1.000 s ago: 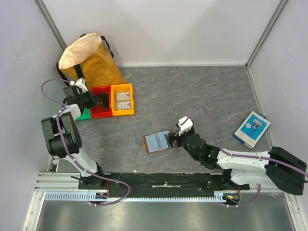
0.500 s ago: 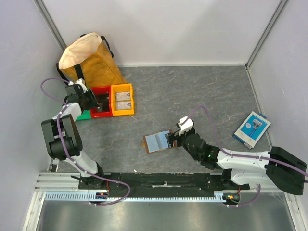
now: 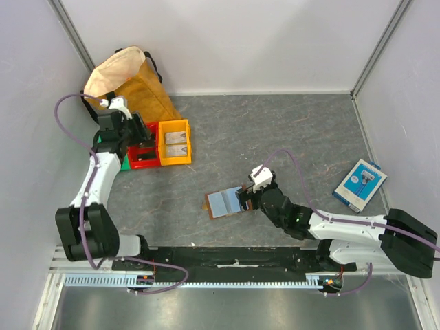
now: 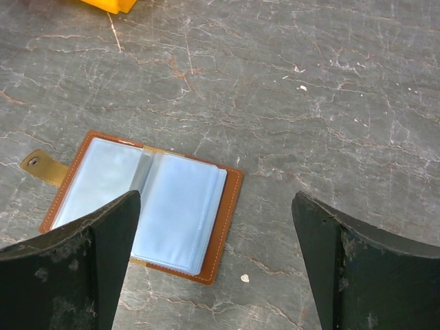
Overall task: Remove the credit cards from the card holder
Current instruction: Place the credit card in the storage box, then remove the credit card from the card holder.
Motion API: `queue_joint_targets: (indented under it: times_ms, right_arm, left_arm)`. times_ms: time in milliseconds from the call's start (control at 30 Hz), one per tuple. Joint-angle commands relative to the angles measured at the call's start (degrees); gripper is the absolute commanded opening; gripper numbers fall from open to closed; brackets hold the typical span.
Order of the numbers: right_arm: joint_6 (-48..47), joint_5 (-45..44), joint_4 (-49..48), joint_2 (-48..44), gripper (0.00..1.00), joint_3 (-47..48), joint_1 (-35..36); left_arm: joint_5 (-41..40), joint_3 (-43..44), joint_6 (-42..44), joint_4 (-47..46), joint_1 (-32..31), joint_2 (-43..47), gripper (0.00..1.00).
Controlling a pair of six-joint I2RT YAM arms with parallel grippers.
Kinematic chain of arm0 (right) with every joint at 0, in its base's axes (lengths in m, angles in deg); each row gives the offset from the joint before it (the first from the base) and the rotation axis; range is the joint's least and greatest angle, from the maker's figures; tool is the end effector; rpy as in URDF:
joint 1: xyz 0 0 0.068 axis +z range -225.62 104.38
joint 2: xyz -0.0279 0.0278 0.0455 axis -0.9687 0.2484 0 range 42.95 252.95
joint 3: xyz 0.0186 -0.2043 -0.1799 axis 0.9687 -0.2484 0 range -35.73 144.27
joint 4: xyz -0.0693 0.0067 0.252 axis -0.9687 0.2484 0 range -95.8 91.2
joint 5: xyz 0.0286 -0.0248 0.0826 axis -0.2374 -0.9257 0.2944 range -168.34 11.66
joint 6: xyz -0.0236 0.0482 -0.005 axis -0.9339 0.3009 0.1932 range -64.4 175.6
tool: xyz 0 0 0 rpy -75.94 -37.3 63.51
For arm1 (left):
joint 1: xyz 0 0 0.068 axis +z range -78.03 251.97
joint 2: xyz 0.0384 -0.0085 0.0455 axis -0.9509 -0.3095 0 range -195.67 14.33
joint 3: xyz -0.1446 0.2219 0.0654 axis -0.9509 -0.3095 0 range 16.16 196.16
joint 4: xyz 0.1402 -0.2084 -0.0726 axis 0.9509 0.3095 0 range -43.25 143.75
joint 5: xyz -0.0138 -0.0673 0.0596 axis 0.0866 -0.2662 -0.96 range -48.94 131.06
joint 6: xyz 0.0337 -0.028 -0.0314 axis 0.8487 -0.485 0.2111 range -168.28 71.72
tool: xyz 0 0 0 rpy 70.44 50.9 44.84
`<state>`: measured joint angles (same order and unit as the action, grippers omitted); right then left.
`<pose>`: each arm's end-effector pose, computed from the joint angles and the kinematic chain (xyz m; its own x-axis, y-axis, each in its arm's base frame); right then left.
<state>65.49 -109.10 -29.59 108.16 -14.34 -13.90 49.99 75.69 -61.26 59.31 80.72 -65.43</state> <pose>0.1230 0.1902 0.1911 -0.2507 -0.1546 -0.9556 -0.4933 0.8698 -0.0113 0.3126 0.0425 0.2857 -0.5168 -0.3039 -0.8004 -0.1410 0.9523 -0.2706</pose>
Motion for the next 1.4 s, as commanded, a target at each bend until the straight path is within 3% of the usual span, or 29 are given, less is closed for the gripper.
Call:
queue_joint_targets:
  times_ms: [0,267,600,1000,1367]
  right_arm:
    - [1.1,1.5,5.5,-1.4,0.98,5.1,-0.1]
    - [4.7,5.7,13.9,-1.9,0.94,9.4,0.0]
    - [6.5,8.7,20.4,3.3,0.91,13.9,1.6]
    - [7.6,5.5,28.8,19.4,0.86,26.1,7.7]
    - [7.4,6.3,29.7,28.7,0.81,32.2,8.8]
  left_arm:
    - [-2.3,2.4,0.2,5.2,-7.9,7.2,0.63]
    - [0.8,-5.3,-9.4,7.6,-25.3,16.6,0.64]
    - [0.0,-22.4,-18.7,2.1,-39.8,20.8,0.64]
    - [-2.5,-30.7,-21.6,-5.9,-46.5,13.6,0.56]
    - [-2.6,-35.7,-23.7,-7.7,-48.0,14.8,0.25]
